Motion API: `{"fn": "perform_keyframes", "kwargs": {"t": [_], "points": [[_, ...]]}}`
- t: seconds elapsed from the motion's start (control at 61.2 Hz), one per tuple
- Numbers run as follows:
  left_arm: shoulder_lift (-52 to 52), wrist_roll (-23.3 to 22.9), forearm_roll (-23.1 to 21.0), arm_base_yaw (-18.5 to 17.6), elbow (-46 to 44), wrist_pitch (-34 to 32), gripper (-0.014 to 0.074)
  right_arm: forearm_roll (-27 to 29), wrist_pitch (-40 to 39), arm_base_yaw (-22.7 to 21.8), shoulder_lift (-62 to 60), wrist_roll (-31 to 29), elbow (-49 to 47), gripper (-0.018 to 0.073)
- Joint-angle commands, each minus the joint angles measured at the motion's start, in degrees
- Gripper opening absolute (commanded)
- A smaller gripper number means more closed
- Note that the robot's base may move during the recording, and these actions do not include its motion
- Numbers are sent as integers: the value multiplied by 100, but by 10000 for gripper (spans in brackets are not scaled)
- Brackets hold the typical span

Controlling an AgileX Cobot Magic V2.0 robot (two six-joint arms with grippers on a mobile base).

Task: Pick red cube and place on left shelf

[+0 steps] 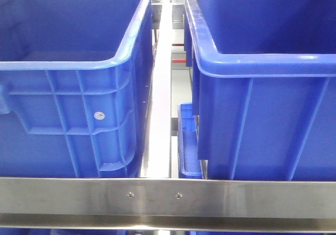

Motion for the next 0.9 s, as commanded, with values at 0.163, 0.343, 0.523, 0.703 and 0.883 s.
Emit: {"fn": "perform_keyframes", "kwargs": {"t": [0.163,0.343,0.523,0.703,0.883], "points": [[-82,-5,-26,-7,132,-498,102,-125,-1401,-366,-21,-44,500,57],[-82,-5,-26,-7,132,-498,102,323,-2435,-1133,-324,-44,1347,57],[-82,-5,-26,-7,132,-498,102,331,-3169,-1563,-895,-44,1999,57],[-82,-5,-26,-7,132,-498,102,331,-3268,-1569,-864,-44,1999,57],[-82,-5,-26,-7,132,-498,102,331,-3366,-1569,-864,-44,1999,57]]}}
